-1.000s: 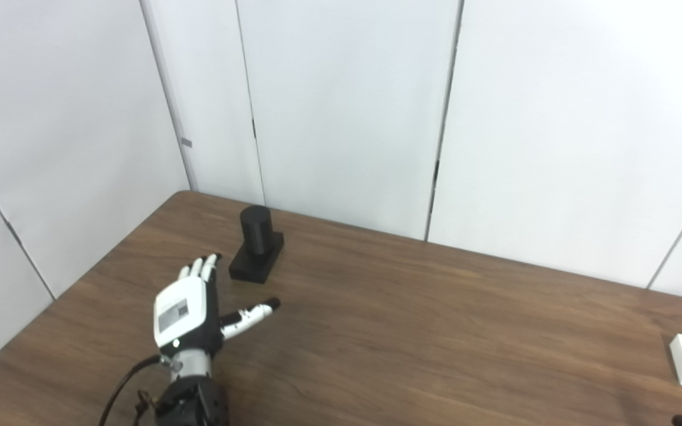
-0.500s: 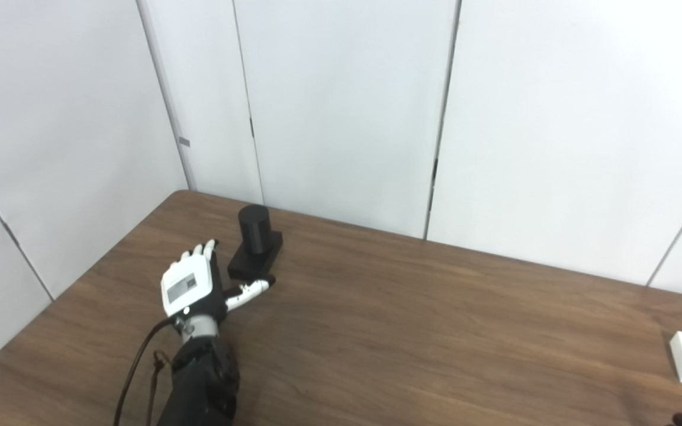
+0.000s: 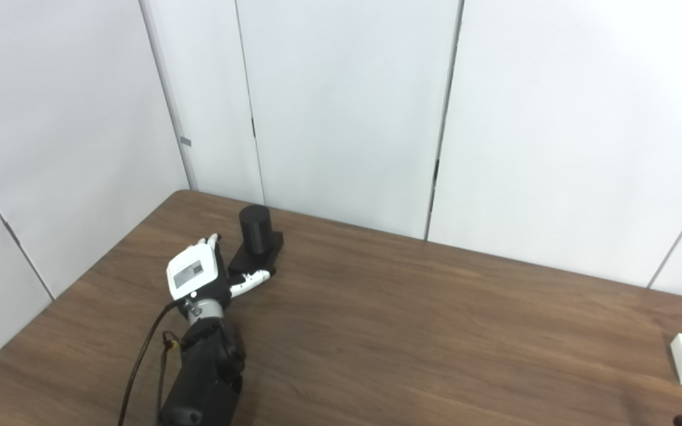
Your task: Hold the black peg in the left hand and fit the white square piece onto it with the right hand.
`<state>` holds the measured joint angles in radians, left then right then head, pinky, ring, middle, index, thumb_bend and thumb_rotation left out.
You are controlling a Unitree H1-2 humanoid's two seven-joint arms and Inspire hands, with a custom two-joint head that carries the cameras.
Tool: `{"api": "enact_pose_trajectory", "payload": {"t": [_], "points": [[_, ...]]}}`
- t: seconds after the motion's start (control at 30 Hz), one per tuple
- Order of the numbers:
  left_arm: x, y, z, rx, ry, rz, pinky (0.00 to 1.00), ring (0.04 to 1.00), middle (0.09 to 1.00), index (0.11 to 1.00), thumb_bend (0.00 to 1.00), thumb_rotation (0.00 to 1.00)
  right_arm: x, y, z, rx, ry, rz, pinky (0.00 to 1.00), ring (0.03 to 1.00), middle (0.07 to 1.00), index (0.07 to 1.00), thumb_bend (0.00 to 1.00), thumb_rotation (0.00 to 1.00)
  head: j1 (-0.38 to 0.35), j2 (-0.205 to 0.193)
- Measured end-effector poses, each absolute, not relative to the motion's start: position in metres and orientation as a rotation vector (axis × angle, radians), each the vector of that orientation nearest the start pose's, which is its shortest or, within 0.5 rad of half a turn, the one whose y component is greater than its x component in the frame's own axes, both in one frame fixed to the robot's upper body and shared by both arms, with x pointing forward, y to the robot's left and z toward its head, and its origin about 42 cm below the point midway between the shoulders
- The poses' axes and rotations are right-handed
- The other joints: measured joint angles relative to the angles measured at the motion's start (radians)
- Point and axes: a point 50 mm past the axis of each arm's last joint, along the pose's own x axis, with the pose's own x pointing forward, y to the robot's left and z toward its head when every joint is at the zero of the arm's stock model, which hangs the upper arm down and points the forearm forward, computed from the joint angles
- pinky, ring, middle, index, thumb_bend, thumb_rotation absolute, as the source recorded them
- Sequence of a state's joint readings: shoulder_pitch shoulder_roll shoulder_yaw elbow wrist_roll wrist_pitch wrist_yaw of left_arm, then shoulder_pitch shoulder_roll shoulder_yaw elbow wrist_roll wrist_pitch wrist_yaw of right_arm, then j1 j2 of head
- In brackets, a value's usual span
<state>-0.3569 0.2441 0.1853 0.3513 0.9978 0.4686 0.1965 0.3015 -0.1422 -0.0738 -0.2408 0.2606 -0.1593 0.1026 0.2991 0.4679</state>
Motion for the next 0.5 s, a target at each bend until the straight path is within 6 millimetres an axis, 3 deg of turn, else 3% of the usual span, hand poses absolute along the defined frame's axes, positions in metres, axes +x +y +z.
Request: {"api": "enact_pose_trajectory", "payload": {"t": [0.23,0.37,0.5], "points": [[0.39,0.356,0.139,1.164,0.353,0.607,0.88,0.923,0.917,0.896,0.95,0.69,0.182,-0.282,0.111,0.07,-0.126,-0.018,0.92,0.943,0.931,0.963,0.77,0.9,-0.002,0.002],[0.393,0.353,0.137,1.165,0.358,0.596,0.86,0.917,0.907,0.886,0.95,0.7,0.182,-0.281,0.111,0.084,-0.129,0.0,0.96,0.974,0.959,0.96,0.85,0.91,-0.005,0.005],[0.397,0.352,0.133,1.168,0.375,0.591,0.86,0.913,0.906,0.889,0.95,0.71,0.182,-0.281,0.112,0.076,-0.127,0.005,0.96,0.963,0.941,0.959,0.86,0.91,-0.005,0.005]]}}
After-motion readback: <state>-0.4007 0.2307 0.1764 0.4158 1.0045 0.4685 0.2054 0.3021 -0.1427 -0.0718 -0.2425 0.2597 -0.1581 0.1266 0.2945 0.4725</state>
